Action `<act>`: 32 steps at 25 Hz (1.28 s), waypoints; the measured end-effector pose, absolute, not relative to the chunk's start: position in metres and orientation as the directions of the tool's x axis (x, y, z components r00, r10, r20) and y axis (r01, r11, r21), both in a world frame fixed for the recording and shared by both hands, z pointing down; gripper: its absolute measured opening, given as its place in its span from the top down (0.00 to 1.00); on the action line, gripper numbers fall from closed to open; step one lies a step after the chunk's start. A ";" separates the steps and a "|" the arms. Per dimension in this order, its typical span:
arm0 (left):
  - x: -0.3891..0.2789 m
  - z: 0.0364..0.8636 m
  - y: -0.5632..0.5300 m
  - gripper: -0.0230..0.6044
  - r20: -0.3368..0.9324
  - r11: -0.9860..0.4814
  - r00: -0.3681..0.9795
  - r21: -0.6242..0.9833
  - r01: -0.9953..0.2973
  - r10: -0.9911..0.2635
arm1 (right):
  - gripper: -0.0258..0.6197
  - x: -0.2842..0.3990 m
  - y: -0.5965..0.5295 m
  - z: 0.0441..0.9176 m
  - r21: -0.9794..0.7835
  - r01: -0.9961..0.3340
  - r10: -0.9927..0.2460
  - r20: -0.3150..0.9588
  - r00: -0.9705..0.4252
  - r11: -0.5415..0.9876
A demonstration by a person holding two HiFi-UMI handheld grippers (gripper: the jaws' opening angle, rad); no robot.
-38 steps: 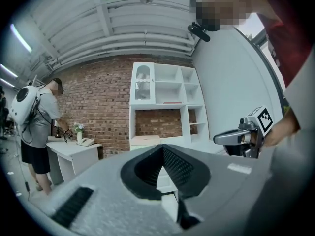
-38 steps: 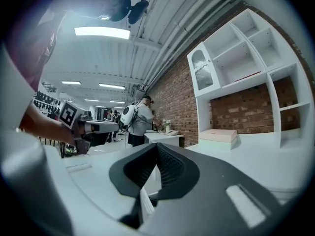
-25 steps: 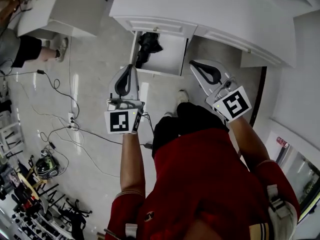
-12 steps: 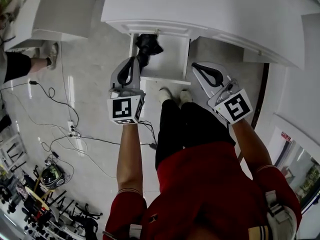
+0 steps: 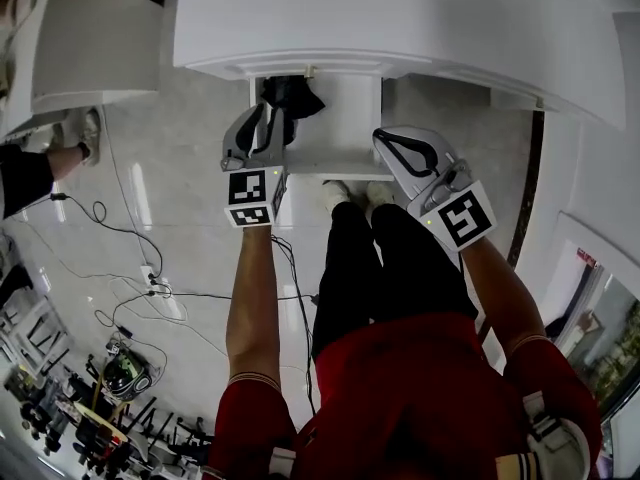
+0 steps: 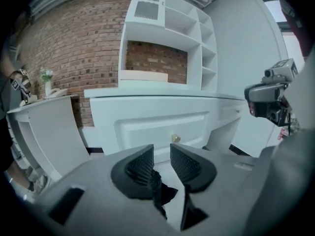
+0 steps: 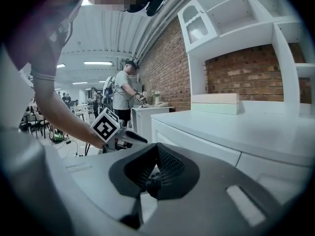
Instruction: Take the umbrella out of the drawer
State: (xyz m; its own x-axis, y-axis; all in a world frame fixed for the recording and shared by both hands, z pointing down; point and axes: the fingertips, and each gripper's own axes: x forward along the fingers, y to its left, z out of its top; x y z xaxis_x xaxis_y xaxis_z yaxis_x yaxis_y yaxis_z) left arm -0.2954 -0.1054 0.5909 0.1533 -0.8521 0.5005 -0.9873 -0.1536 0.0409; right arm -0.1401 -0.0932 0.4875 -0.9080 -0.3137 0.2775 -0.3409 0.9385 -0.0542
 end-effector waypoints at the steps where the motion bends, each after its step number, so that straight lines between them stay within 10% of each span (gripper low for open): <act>1: -0.294 0.604 -0.109 0.78 0.520 -0.164 0.164 0.045 -0.985 -0.839 | 0.94 -0.140 -0.095 0.493 -0.053 -0.342 -0.315 0.279 -0.907 0.938; 32: -0.307 0.899 -0.153 0.44 0.901 -0.238 0.164 0.071 -0.969 -0.402 | 0.94 -0.115 -0.152 0.619 -0.062 -0.474 -0.409 0.416 -0.812 0.879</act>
State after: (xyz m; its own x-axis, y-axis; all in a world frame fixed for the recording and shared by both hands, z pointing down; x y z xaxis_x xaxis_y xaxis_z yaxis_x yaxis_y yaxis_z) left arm -0.3072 -0.1532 0.8991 0.1644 -0.4024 0.9006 -0.9688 -0.2377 0.0706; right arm -0.1152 -0.1524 0.6189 -0.8124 -0.4087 0.4159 -0.4736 0.8786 -0.0619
